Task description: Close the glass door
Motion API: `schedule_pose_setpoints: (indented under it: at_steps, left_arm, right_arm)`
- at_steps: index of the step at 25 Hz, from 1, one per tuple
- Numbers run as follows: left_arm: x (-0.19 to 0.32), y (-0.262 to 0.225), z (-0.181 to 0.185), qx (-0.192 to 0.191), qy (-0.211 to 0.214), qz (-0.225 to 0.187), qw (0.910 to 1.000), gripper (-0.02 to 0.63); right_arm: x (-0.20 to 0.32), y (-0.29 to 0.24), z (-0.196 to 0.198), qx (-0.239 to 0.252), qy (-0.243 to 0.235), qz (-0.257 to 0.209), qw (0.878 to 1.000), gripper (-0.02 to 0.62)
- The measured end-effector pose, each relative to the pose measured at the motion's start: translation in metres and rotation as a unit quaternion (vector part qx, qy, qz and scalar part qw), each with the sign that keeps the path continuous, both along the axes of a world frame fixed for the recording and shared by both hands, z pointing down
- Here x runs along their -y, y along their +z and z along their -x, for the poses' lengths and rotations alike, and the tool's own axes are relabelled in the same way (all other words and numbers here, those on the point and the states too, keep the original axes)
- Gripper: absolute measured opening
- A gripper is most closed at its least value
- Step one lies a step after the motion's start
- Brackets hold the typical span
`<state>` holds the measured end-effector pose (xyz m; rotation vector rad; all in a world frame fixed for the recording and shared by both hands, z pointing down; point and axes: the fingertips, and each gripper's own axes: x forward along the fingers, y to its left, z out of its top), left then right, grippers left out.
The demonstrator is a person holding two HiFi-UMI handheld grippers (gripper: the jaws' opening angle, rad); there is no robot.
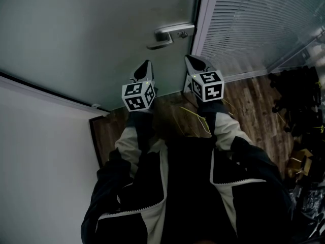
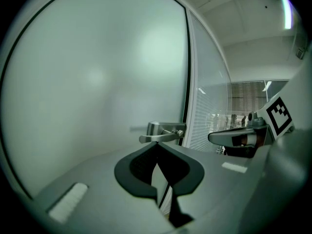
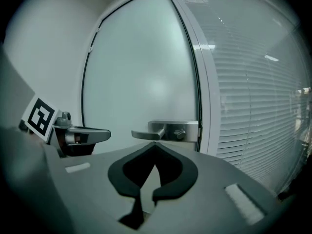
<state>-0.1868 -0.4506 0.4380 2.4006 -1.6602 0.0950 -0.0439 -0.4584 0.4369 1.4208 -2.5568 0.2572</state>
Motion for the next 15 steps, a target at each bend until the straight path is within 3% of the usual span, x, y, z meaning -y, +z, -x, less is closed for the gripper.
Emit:
schedule_pose_setpoints:
  at_steps: [15]
  left_arm:
    - [-0.0034,0.0016,0.0029,0.003,-0.005,0.002,1.0,0.002]
  right_arm:
    - [-0.0042,0.0043,0.0103,-0.017,-0.015,0.003,1.0,0.002]
